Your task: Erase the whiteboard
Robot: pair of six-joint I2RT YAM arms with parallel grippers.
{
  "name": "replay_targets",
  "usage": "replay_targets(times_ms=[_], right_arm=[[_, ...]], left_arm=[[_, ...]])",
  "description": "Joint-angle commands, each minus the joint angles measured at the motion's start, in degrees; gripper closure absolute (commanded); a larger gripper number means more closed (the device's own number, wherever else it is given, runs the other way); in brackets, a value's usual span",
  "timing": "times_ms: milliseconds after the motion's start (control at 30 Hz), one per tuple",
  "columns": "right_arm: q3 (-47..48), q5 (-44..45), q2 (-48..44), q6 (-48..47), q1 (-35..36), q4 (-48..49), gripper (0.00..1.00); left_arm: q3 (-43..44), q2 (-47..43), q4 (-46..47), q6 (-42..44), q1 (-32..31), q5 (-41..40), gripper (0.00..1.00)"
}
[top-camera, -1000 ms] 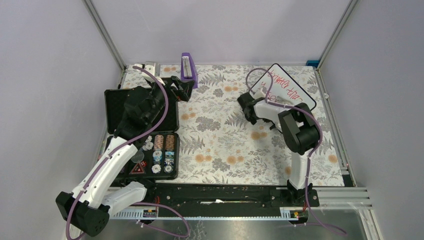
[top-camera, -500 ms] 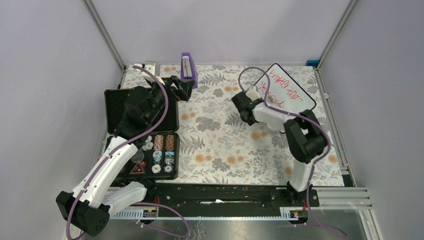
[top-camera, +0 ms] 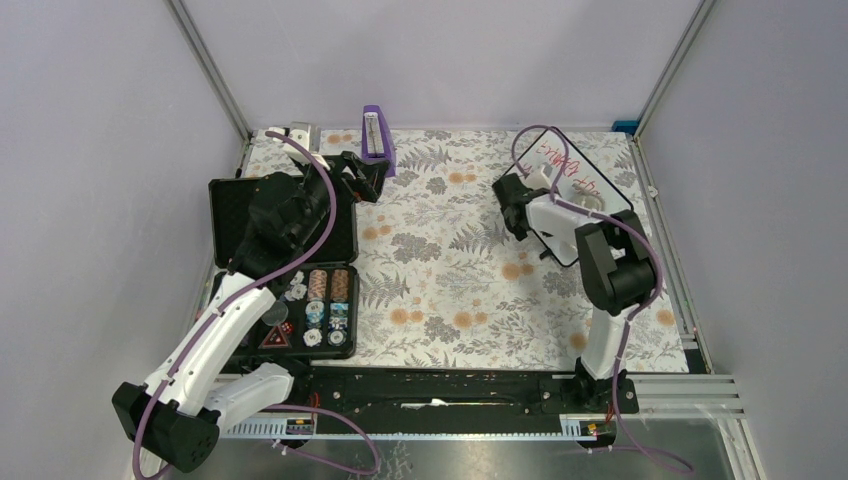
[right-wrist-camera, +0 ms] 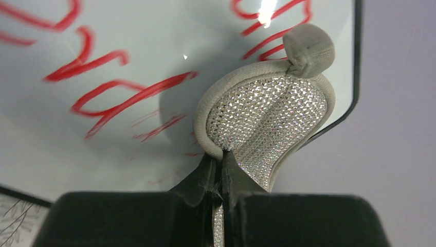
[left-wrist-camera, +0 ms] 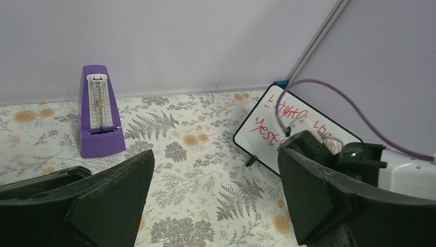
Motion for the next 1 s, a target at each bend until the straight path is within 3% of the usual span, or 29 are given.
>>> replay_targets(times_ms=[0,267,467,633,800,967], right_arm=[[-0.2,-4.9,4.6,3.8,4.1,-0.8,1.00],[-0.1,-20.2,1.3,3.0,7.8,4.8,1.00],[1.8,-13.4,-7.3,1.0,7.0,3.6,1.00],[2.8,-4.8,-11.8,-2.4,1.4,4.2,1.00],[3.1,1.4,-9.1,-7.3,-2.6,6.2,1.00],[2.8,-2.7,-4.0,-7.2,-2.4,8.0,1.00]], left_arm=[[1.3,-0.5,2.1,-0.4,0.3,1.2,0.01],[1.2,-0.3,2.2,-0.3,0.3,1.2,0.01],[1.4,0.2,2.1,-0.5,0.3,1.8,0.01],[1.4,0.3,2.1,-0.7,0.5,2.1,0.01],[1.4,0.2,2.2,-0.9,0.5,2.2,0.01],[1.4,0.1,2.2,-1.0,0.5,2.4,0.01]])
